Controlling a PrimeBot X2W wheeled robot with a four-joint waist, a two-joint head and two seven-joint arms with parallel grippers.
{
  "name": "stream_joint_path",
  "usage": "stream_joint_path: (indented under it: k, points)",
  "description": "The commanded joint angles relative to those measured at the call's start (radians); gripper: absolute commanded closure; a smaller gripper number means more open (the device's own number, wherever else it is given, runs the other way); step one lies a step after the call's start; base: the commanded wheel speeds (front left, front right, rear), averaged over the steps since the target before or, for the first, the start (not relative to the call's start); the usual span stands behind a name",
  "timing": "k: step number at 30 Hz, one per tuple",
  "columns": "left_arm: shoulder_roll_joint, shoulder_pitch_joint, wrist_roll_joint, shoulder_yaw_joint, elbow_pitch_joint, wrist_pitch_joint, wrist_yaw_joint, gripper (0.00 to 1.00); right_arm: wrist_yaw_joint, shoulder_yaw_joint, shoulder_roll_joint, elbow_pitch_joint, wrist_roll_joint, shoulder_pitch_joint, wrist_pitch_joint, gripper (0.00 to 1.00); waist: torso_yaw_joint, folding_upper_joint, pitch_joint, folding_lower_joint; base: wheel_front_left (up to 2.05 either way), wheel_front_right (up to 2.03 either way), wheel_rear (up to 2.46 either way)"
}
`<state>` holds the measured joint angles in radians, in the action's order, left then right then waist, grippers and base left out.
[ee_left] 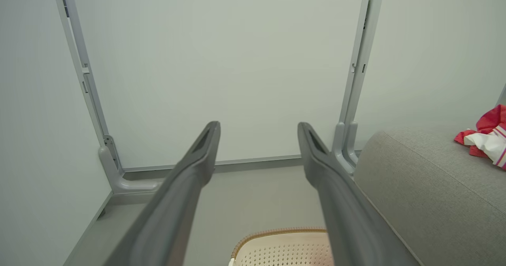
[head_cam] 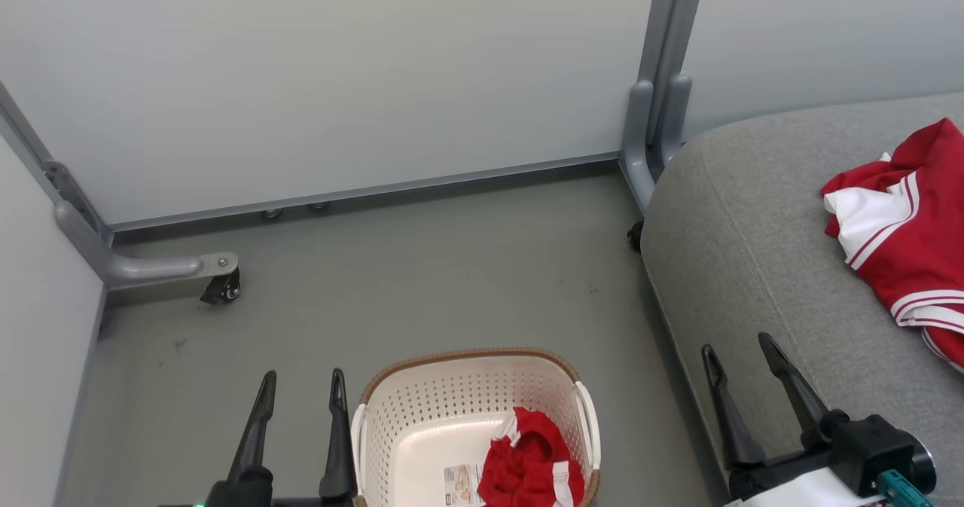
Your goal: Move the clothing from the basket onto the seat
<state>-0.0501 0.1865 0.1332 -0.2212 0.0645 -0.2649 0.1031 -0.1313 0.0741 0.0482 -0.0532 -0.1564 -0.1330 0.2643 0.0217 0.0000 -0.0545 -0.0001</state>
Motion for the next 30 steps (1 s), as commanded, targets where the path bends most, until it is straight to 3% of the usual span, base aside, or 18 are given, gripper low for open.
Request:
stream_joint_path:
  k: [1, 30]
  points:
    - [-0.001, 0.024, 0.009, 0.007, 0.001, 0.001, 0.005, 0.00, 0.001, -0.008, 0.004, 0.001, -0.007, -0.022, 0.000, 0.00, -0.006, 0.0000, -0.021, 0.0001, 0.00, 0.00, 0.00]
    - [-0.001, 0.025, -0.009, -0.004, -0.029, 0.001, -0.007, 0.00, 0.001, 0.001, 0.004, 0.030, -0.018, -0.039, 0.000, 0.00, -0.013, 0.0000, -0.017, 0.0001, 0.00, 0.00, 0.00]
